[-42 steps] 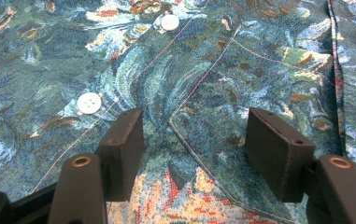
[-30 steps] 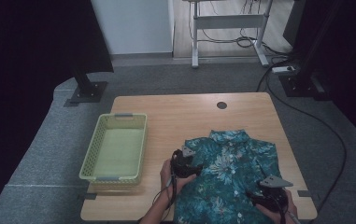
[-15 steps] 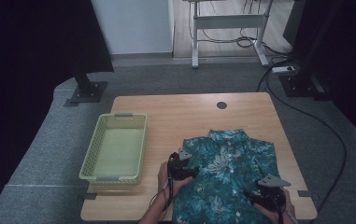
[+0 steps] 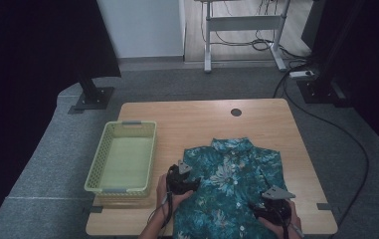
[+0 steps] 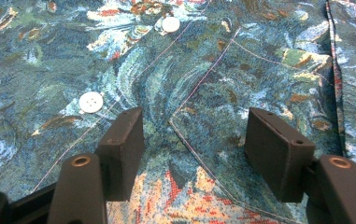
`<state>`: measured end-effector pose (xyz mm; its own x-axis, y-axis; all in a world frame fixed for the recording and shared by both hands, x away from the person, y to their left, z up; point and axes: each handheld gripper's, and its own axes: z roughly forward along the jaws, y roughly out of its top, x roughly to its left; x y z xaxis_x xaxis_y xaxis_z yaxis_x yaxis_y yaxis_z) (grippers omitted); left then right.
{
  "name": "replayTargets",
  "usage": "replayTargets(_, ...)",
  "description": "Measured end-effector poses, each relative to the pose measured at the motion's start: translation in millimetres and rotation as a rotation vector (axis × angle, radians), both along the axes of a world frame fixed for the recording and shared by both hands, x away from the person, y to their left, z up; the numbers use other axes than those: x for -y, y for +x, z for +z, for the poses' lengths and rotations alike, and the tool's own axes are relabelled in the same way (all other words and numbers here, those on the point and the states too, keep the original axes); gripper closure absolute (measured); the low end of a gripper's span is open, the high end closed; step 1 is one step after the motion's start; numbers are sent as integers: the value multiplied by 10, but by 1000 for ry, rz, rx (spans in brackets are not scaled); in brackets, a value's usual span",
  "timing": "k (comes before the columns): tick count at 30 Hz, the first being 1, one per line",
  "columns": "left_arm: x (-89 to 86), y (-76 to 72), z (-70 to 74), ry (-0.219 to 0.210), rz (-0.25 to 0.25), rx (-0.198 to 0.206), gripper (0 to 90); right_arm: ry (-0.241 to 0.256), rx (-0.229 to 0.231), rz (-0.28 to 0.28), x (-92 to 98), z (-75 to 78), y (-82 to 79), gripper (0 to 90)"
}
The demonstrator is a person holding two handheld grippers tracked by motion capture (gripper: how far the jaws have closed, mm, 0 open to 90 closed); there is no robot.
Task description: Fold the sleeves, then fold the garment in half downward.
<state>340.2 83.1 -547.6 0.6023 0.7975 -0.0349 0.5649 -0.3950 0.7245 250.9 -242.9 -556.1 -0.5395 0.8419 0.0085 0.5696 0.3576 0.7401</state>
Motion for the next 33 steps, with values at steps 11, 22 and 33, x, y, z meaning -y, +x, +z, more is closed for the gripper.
replayTargets(11,-152,-239,-38,-7,-3,36,411,-17,-24,50,-80,26,-160,369)
replayTargets(22,-206,-328,-59,-39,-12,42,389,-11,-38,54,-89,35,-225,370)
replayTargets(33,-238,-341,-48,-69,-7,18,387,-15,-37,64,-87,36,-261,370)
